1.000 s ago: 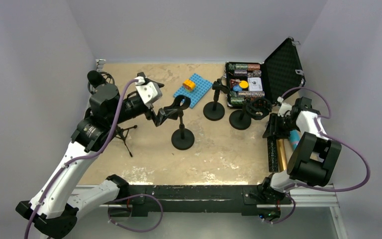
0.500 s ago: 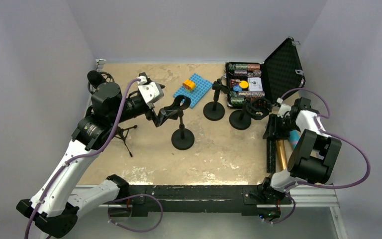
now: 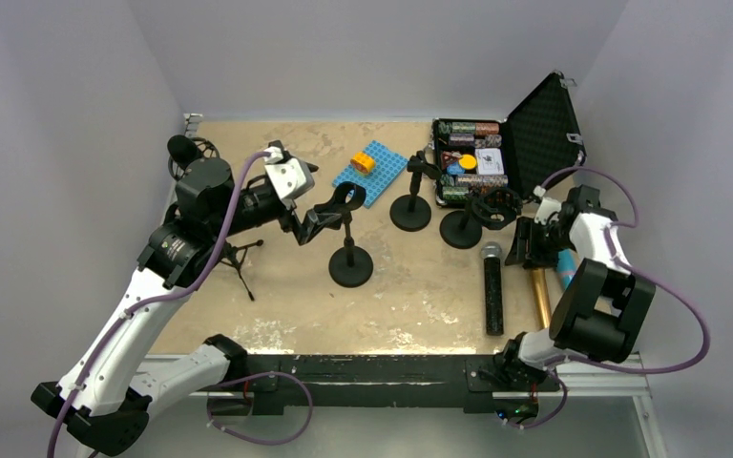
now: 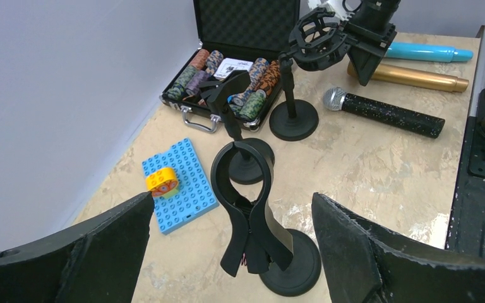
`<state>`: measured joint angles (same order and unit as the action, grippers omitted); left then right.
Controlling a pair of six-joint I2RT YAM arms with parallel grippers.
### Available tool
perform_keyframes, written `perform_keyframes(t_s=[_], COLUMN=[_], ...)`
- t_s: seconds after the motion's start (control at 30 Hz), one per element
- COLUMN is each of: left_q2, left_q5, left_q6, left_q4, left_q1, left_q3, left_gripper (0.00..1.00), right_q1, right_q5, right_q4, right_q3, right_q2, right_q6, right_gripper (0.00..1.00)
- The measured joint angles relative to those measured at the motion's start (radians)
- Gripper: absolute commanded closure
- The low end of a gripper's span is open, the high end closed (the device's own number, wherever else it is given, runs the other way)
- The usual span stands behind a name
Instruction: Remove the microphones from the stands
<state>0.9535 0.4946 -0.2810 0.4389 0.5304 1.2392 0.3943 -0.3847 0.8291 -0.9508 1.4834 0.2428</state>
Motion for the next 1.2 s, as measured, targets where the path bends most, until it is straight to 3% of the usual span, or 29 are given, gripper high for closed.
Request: perform_keyframes(t_s=[0.2, 0.33, 0.4, 0.63, 0.8, 0.9, 1.03, 1.2], left_q2=[-0.003, -0.01, -0.01, -0.033, -0.11, -0.177, -0.251, -0.281], left_q5=[0.005, 0.013, 0.019, 0.034, 0.033, 0.033, 0.032, 0.052], left_q6=[-0.001, -0.008, -0.012, -0.021, -0.062, -0.097, -0.127, -0.15], left_q4=[0.01, 0.015, 0.019, 0.043, 0.096, 0.148, 0.224, 0.33], left_q1=[0.0, 0.0, 0.0, 0.0, 0.0, 0.0, 0.0, 0.0], left_q3=[0.0, 0.007, 0.02, 0.051, 0.037, 0.012, -0.023, -0.072], left_gripper=[0.02, 0.01, 0.02, 0.02, 0.03, 0.03, 0.04, 0.05], right_q1=[0.0, 0.002, 0.007, 0.028, 0.0, -0.206, -0.576, -0.843], right_q5=[-0.003, 0.03, 0.067, 0.13, -0.059, -0.136, -0.2, -0.209], right_q4=[0.097, 0.179, 0.219, 0.339, 0.316, 0.292, 0.305, 0.312], right_q3=[-0.037, -0.095, -0.143, -0.457, -0.703, -0.808, -0.907, -0.982], right_q2=[-0.156, -0.306, -0.369, -0.426, -0.418, -0.396, -0.311, -0.146], right_q6=[-0.008, -0.064, -0.097, -0.162, -0.169, -0.128, 0.006, 0.166], right_gripper=[0.43, 0.3, 0.29, 0.3, 0.32, 0.3, 0.27, 0.18])
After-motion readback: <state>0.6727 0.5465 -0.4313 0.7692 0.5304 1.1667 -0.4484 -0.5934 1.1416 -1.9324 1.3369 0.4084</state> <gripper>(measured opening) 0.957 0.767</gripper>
